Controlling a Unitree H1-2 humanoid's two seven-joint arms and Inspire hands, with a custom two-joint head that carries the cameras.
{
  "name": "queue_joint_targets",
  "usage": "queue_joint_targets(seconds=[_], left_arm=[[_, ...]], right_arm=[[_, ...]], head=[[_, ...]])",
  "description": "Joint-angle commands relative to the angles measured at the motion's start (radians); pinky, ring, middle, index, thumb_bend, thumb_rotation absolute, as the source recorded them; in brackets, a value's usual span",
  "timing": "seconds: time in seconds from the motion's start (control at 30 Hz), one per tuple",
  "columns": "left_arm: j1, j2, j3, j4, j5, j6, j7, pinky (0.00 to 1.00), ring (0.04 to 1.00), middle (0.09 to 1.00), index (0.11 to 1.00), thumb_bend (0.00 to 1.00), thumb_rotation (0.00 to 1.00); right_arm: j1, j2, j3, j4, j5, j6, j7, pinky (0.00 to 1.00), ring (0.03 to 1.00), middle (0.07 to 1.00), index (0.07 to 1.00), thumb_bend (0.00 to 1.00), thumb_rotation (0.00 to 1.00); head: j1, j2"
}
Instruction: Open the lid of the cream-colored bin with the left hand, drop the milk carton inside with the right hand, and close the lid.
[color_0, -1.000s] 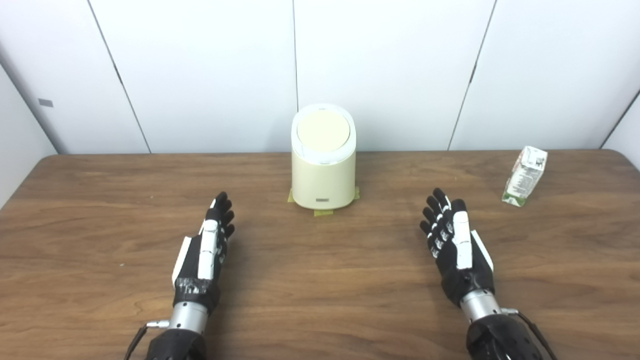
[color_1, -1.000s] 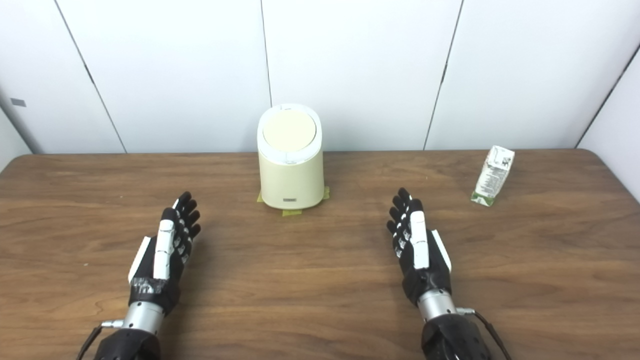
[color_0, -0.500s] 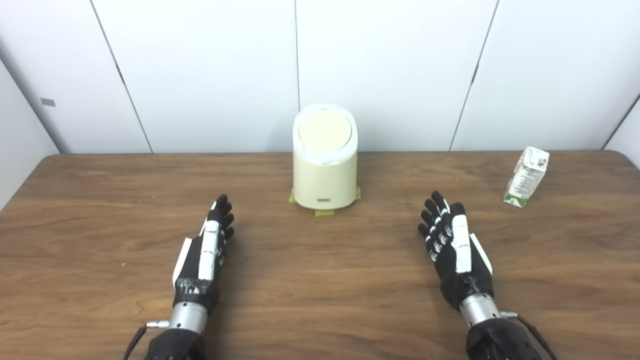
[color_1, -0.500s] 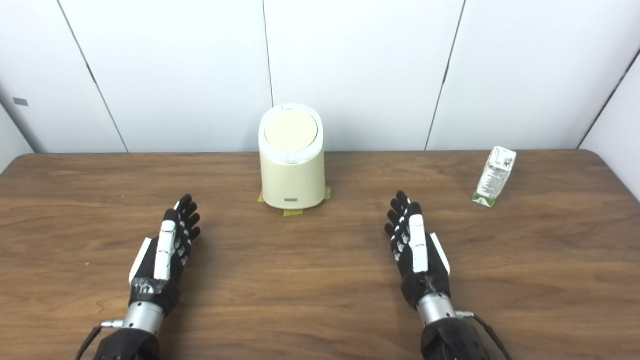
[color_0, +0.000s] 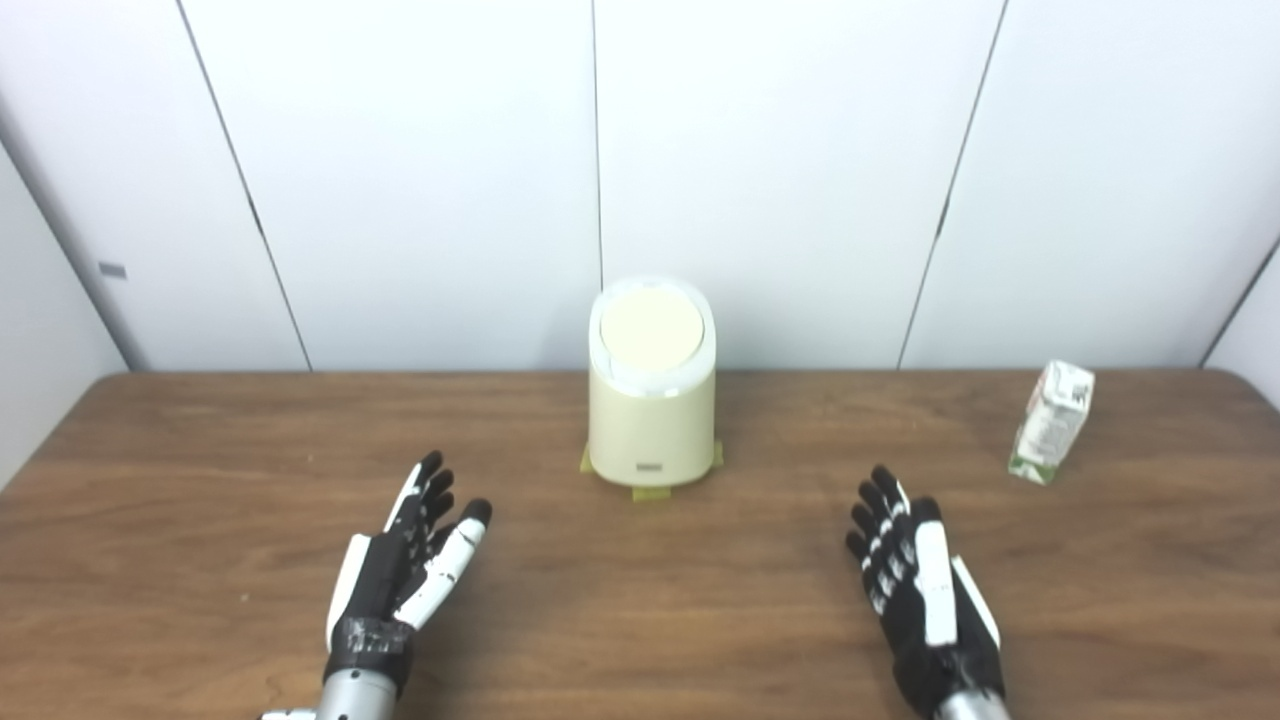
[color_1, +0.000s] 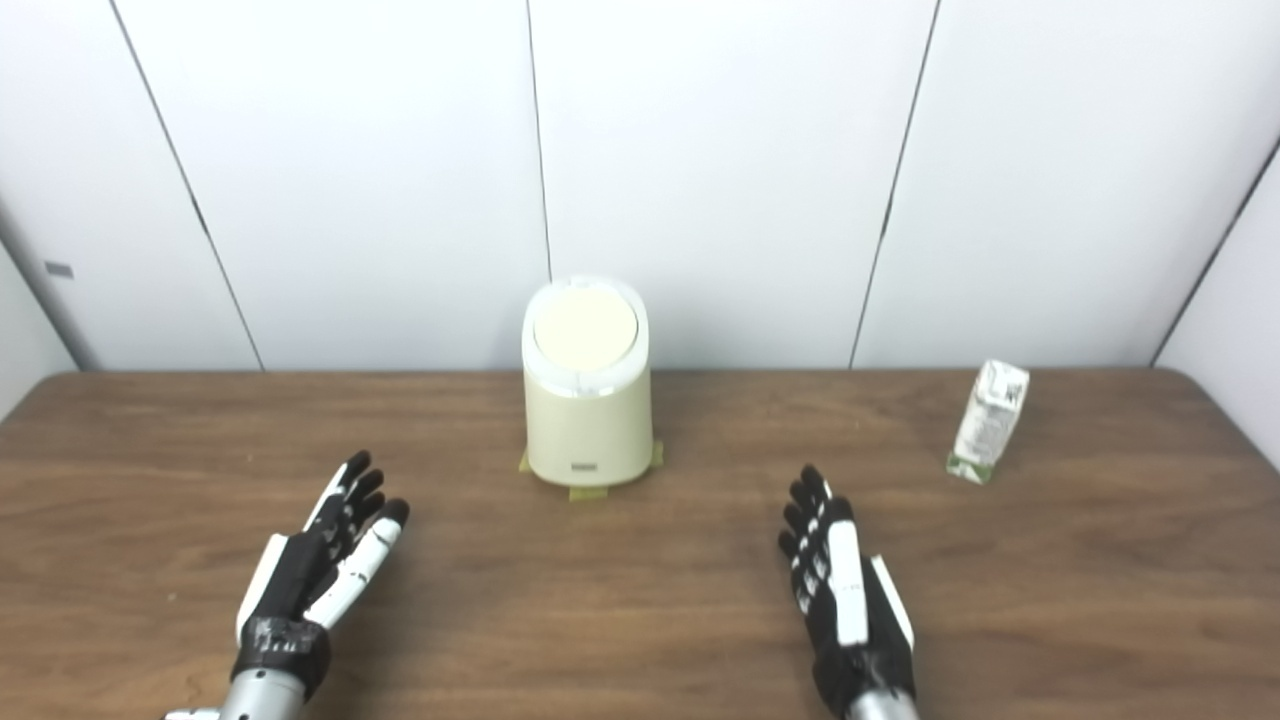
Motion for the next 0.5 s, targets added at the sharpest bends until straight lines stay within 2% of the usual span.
queue_joint_targets(seconds=[0.0, 0.1, 0.33, 0.47], left_arm=[[-0.118, 0.027, 0.001, -0.045, 0.036, 0.017, 0.010, 0.91, 0.913, 0.916, 0.952, 0.64, 0.40], [-0.199, 0.037, 0.006, -0.028, 0.041, 0.041, 0.013, 0.91, 0.900, 0.899, 0.941, 0.69, 0.38], [-0.349, 0.066, 0.000, 0.082, 0.040, 0.027, 0.010, 0.79, 0.859, 0.895, 0.929, 0.72, 0.30], [-0.416, 0.095, -0.045, 0.143, 0.071, 0.040, -0.019, 0.80, 0.876, 0.916, 0.945, 0.74, 0.31]], right_arm=[[-0.002, 0.001, 0.008, 0.013, 0.001, -0.026, 0.014, 1.00, 1.000, 0.997, 0.993, 0.58, 1.00], [0.002, 0.004, 0.012, 0.030, 0.002, -0.042, 0.018, 1.00, 1.000, 0.995, 0.992, 0.57, 1.00], [0.000, 0.012, 0.023, 0.063, -0.007, -0.072, 0.024, 1.00, 0.995, 0.981, 0.979, 0.55, 1.00], [-0.003, 0.013, 0.023, 0.069, -0.010, -0.074, 0.022, 1.00, 0.995, 0.983, 0.984, 0.55, 1.00]], head=[[0.003, -0.009], [0.003, -0.025], [-0.003, -0.036], [0.003, -0.036]])
